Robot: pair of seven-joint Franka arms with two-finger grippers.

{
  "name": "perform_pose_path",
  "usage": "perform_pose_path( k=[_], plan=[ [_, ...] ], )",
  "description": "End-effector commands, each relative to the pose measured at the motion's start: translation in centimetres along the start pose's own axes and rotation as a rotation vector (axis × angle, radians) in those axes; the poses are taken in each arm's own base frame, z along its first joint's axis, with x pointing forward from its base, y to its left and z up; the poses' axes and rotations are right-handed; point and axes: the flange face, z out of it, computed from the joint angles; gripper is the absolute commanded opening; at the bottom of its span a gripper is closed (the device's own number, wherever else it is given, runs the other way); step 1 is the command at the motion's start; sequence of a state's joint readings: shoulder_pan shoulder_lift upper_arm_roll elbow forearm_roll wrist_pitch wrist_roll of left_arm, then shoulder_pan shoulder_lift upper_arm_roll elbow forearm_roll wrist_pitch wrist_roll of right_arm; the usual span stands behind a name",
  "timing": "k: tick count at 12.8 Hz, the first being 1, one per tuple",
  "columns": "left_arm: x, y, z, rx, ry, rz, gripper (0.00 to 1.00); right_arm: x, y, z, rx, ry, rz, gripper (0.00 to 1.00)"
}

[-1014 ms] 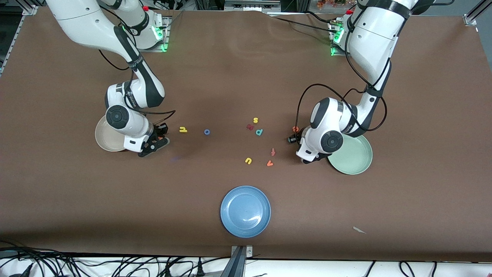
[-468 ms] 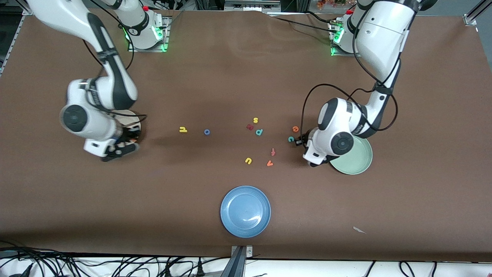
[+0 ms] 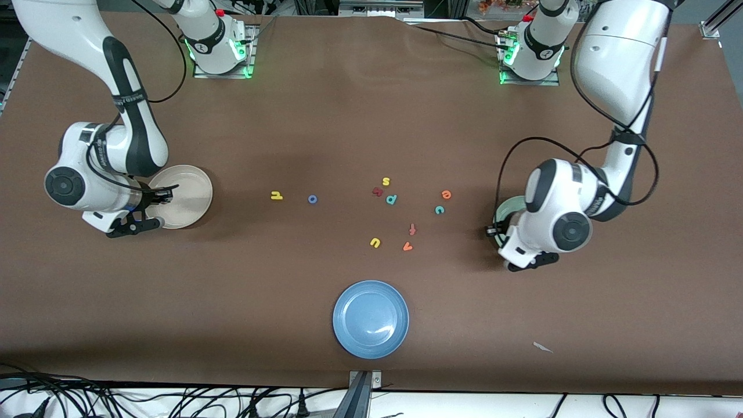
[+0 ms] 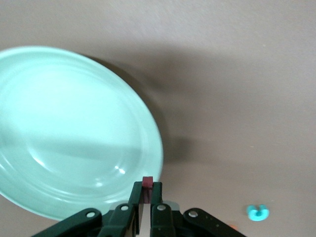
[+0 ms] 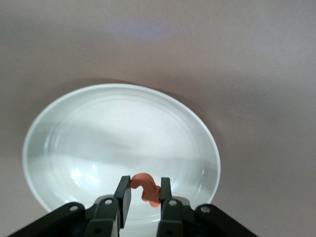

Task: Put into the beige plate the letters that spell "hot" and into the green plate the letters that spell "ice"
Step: 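Release the orange letter onto the white plate while the left gripper releases pink, then grasp the yellow h with the right gripper while the left gripper grasps teal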

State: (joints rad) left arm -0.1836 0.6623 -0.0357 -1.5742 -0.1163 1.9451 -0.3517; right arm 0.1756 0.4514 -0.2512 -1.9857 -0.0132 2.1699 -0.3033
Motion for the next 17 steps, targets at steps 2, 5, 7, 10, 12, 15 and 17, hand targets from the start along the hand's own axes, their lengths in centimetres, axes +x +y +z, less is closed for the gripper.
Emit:
perform_pose_path(
  k=[2, 5, 7, 10, 12, 15, 17],
  plan=[
    [2.1, -3.2, 1.6, 0.019, -0.024, 0.144, 0.0, 0.1, 0.1, 1.7, -0.004, -0.012, -0.016, 0.21],
    [2.7, -3.3, 3.6, 0.06, -0.017, 0.171, 0.68, 0.1, 0.0, 1.1, -0.001, -0.008, -0.002, 0.78],
    [2.6, -3.3, 2.3, 0.054, 0.001, 0.162, 1.0, 0.2, -1.1, -1.0, -0.001, 0.022, 0.02, 0.85],
    [1.0, -0.8, -0.9, 0.044, 0.04, 0.196, 1.0, 0.8, -5.1, -5.4, 0.012, 0.057, -0.034, 0.86],
    [-0.8, 3.3, -0.4, 0.053, 0.04, 0.173, 1.0, 1.4, -9.8, -7.6, 0.023, 0.092, -0.107, 0.93],
    [-4.6, 10.4, 0.9, 0.07, 0.051, 0.101, 1.0, 2.1, -16.0, -8.0, 0.06, 0.117, -0.194, 0.96],
    [-5.4, 11.9, 2.3, 0.056, 0.029, 0.074, 1.0, 2.1, -19.3, -7.2, 0.092, 0.104, -0.171, 0.97]
  ],
)
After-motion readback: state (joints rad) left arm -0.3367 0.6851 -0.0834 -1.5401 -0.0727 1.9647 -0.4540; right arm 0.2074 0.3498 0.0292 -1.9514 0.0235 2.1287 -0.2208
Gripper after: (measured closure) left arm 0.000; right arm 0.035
